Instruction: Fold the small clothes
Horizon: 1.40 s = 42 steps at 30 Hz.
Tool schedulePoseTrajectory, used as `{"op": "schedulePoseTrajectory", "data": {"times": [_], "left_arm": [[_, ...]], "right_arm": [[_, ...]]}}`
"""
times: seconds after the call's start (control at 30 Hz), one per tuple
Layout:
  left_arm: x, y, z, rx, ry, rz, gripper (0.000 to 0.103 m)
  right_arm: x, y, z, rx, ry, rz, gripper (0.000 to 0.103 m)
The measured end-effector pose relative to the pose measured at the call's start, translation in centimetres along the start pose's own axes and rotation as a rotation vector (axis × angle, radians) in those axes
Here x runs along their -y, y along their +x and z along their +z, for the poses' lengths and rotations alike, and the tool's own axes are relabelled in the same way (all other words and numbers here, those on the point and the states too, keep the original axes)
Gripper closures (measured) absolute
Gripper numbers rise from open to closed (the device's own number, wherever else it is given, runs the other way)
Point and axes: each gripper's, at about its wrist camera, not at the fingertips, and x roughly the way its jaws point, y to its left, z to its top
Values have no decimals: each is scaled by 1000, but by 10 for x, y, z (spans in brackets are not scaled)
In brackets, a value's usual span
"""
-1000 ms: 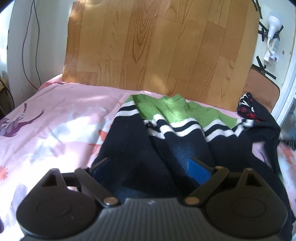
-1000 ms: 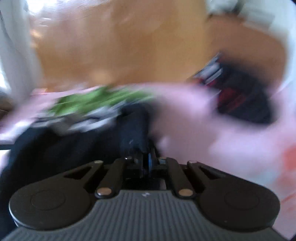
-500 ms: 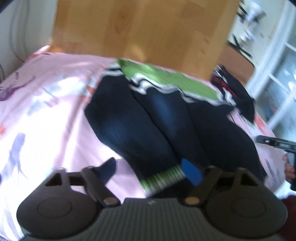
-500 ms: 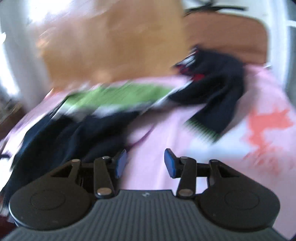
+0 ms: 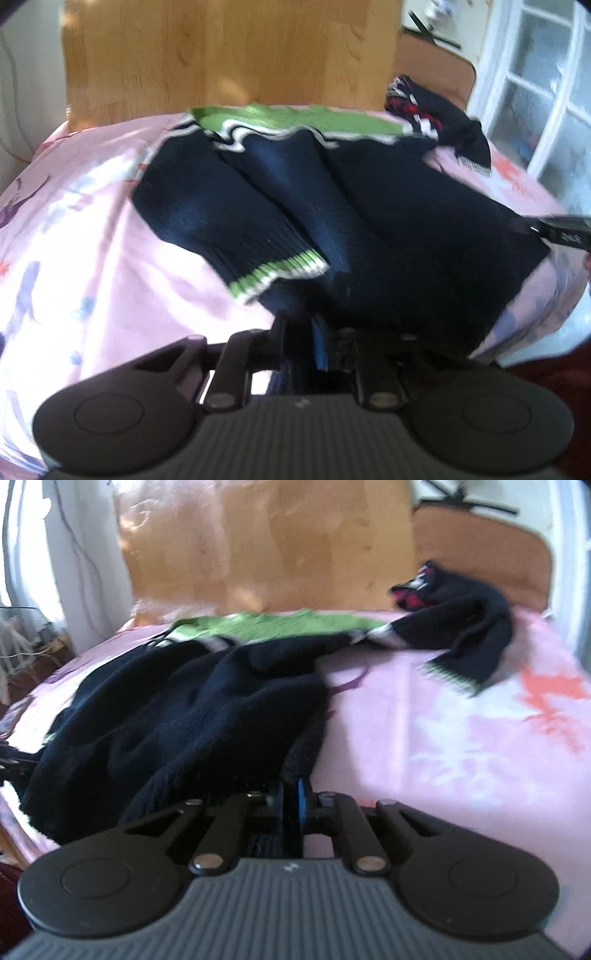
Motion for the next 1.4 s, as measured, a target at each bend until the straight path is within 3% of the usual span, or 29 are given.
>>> {"op": "schedulePoseTrajectory", "data": {"times": [0.1, 0.2, 0.27, 0.3, 0.33, 0.4, 0.53, 0.63, 0.8, 0.87, 0.93, 1.07, 1.1, 1.13, 1.17, 1.2, 1.23, 1.4], "left_arm": [[-20, -19, 6, 42, -34, 6, 90], [-35, -31, 7, 58, -55, 9, 87], [-43, -27, 7, 31, -65, -1, 82], [-46, -27, 5, 26, -66, -2, 77], [-48, -27, 4, 22, -67, 11, 61], [-55, -31, 2, 35, -76, 39, 41], [-72, -45, -1, 109, -142, 34, 35], [-83, -45, -1, 145, -205, 20, 33], [-84, -43, -12, 185, -249, -45, 28], [-80, -39, -16, 189, -249, -80, 24], [-74, -34, -20, 184, -228, -102, 22], [-64, -13, -24, 131, -197, -151, 30], [-61, -8, -24, 116, -183, -167, 44], [-58, -4, -25, 104, -169, -183, 66], [-54, -2, -26, 99, -147, -187, 77], [-52, -1, -26, 90, -134, -202, 90], [-54, -2, -28, 93, -137, -214, 90], [-83, -20, -42, 124, -233, -257, 90]], "right_arm": [[18, -34, 10, -6, 18, 4, 94], [22, -63, 2, -70, -57, 165, 94], [12, -63, -8, -143, -133, 194, 93], [10, -57, -10, -174, -163, 177, 93], [12, -52, -9, -177, -172, 152, 93], [21, -47, 2, -137, -128, 116, 91], [31, -41, 41, -27, -53, 119, 78], [9, -18, 68, 19, -40, 226, 78], [-77, 59, 103, -59, -86, 534, 76], [-115, 95, 111, -109, -115, 575, 71], [-140, 133, 121, -159, -138, 558, 63], [-172, 205, 137, -259, -127, 465, 59], [-175, 220, 141, -284, -114, 461, 59], [-179, 233, 145, -306, -99, 460, 59], [-185, 244, 150, -314, -78, 468, 63], [-192, 246, 155, -318, -67, 497, 77], [-203, 254, 162, -355, -59, 538, 97], [-283, 241, 194, -258, -139, 683, 97]]}}
